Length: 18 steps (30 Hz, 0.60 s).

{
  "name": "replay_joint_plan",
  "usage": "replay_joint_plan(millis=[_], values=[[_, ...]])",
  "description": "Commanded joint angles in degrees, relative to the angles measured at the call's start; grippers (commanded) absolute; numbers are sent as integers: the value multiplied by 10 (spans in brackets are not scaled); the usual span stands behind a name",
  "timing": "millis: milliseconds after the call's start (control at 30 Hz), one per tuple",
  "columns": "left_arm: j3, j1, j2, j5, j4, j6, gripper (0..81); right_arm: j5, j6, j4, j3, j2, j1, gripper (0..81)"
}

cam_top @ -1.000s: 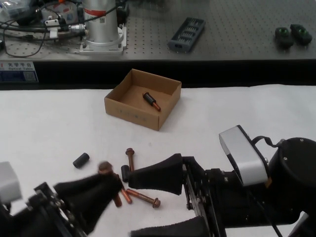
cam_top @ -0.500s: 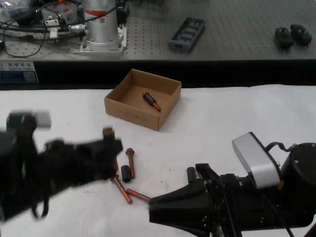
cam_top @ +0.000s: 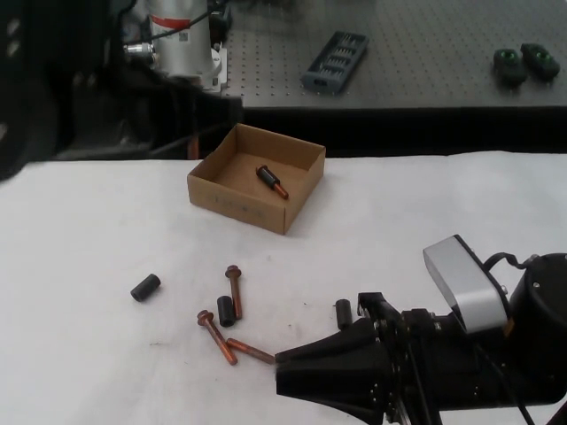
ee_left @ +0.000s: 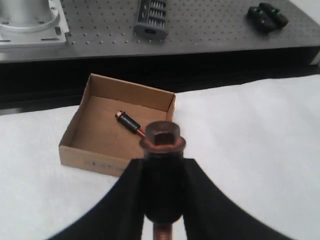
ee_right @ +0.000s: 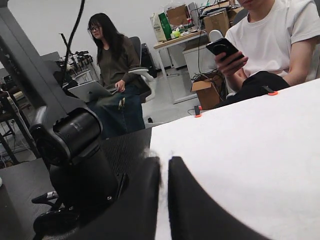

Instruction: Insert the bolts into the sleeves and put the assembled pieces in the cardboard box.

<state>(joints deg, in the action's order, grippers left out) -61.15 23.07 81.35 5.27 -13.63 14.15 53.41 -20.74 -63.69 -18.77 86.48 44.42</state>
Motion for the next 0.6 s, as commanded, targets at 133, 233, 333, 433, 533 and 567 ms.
replay_joint_plan(millis=[133,233,333,433,533,567], values=[[-198,-16,160,-8,-120,-13,6,8,3,-1,-1,0,-4,64],[-258,-16,211,-8,-135,-24,6,8,26,-1,-1,0,-4,64],[-311,-16,260,-8,-147,-29,6,8,39,-1,-1,0,-4,64],[-368,-16,314,-8,-165,-43,6,8,41,4,-1,0,-4,64],[-417,-16,366,12,-183,-65,6,8,41,10,-1,0,-4,64],[-429,-16,378,23,-187,-76,6,8,53,18,-1,0,-4,64]])
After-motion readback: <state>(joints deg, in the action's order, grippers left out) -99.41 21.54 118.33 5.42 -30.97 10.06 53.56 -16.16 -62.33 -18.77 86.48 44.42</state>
